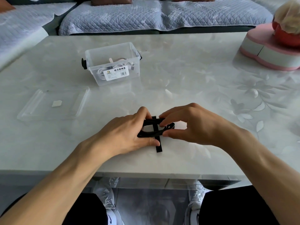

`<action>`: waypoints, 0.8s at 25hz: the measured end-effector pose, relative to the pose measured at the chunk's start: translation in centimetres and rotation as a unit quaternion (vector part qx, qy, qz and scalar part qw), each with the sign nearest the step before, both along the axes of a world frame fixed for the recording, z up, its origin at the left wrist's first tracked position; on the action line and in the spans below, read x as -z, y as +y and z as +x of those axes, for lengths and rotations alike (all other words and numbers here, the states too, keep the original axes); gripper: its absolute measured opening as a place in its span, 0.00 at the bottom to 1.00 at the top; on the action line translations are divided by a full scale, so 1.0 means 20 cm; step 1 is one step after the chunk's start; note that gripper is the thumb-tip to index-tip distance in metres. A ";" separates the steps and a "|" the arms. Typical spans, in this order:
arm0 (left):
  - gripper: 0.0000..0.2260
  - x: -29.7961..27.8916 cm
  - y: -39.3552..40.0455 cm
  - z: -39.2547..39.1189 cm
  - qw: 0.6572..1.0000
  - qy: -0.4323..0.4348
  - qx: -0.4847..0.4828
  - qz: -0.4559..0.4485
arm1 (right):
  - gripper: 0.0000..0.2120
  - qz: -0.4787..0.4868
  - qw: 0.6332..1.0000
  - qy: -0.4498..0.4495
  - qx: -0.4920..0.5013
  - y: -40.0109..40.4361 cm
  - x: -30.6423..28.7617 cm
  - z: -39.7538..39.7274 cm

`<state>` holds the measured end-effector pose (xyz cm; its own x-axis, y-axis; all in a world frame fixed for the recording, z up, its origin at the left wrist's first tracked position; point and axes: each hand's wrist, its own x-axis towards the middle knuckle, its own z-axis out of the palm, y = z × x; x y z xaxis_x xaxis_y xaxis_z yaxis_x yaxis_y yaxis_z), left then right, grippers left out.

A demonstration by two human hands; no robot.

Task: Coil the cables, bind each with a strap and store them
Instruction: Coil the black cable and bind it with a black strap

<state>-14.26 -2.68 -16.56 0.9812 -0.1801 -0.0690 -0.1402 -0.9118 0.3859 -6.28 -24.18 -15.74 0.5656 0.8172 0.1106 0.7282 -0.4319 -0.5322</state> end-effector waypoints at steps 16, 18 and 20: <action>0.12 0.14 0.00 -0.08 0.956 -0.254 0.001 -0.148 | 0.07 0.028 0.997 -0.066 -0.018 0.01 0.09 -0.05; 0.08 0.16 0.00 -0.08 0.948 -0.291 0.034 -0.125 | 0.06 0.031 0.997 -0.073 -0.017 0.01 0.09 -0.07; 0.06 0.17 0.01 -0.08 0.945 -0.299 0.066 -0.111 | 0.07 0.039 0.996 -0.080 -0.020 0.02 0.09 -0.08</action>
<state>-15.78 -2.43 -19.90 0.8006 -0.2485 0.5452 -0.5009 -0.7770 0.3814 -7.97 -23.87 -17.54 0.5028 0.8243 0.2604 0.8221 -0.3628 -0.4388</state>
